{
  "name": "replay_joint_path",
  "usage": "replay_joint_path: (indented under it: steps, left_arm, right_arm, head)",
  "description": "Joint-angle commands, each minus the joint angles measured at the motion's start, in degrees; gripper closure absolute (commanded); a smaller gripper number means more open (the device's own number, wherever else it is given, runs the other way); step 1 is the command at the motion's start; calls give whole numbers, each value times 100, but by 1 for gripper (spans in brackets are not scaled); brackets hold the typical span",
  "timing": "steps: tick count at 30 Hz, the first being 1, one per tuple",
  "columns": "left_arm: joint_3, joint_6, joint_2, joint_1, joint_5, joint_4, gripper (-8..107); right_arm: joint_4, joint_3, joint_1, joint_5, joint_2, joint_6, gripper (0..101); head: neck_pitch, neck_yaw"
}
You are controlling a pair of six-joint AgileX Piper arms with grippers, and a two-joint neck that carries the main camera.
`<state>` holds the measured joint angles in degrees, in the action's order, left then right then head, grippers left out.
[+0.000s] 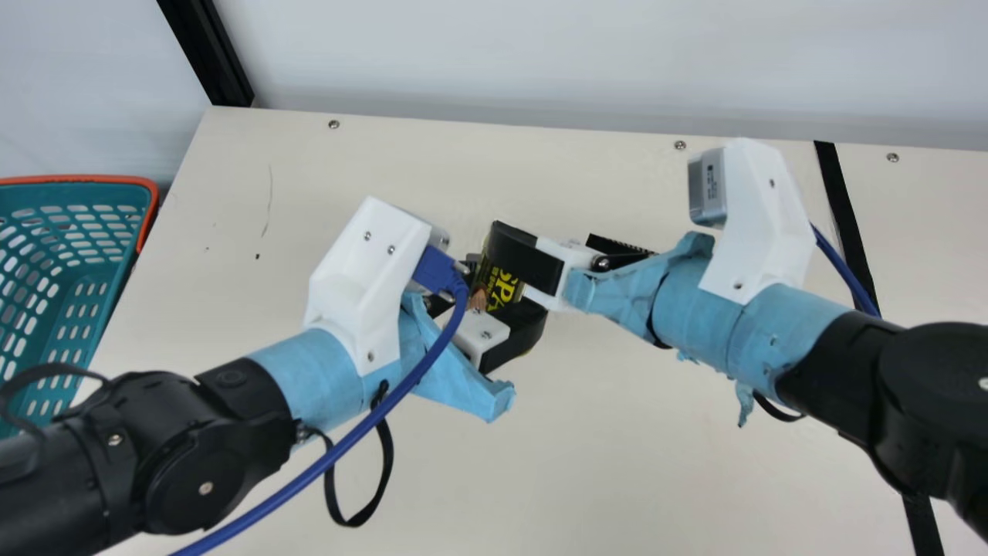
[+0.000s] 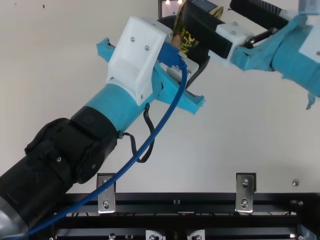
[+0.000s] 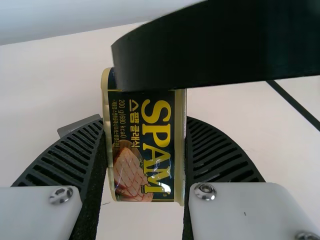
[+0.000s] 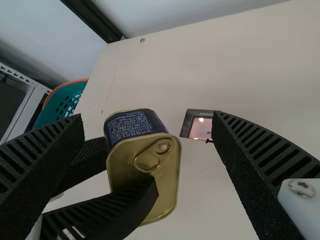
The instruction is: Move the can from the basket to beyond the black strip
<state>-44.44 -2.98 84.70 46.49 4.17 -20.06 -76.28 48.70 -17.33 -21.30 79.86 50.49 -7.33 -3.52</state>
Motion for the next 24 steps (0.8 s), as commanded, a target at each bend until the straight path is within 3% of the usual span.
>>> replay_joint_path:
  steps: [1, 21, 22, 23, 24]
  left_arm:
    - [0, 0, 0, 0, 0, 0, 89]
    - [0, 0, 0, 0, 0, 0, 89]
    - [0, 0, 0, 0, 0, 0, 89]
    - [0, 0, 0, 0, 0, 0, 89]
    - [0, 0, 0, 0, 0, 0, 89]
  right_arm:
    - [-23, 45, -18, -5, 81, 43, 0]
    - [-381, 336, -222, 53, 722, 407, 0]
    - [-391, 341, -234, 63, 735, 413, 58]
    - [-405, 344, -243, 73, 747, 426, 101]
    - [-412, 346, -254, 85, 756, 432, 101]
  head:
    - [-196, 29]
    - [-196, 29]
    - [-196, 29]
    - [-196, 29]
    - [-196, 29]
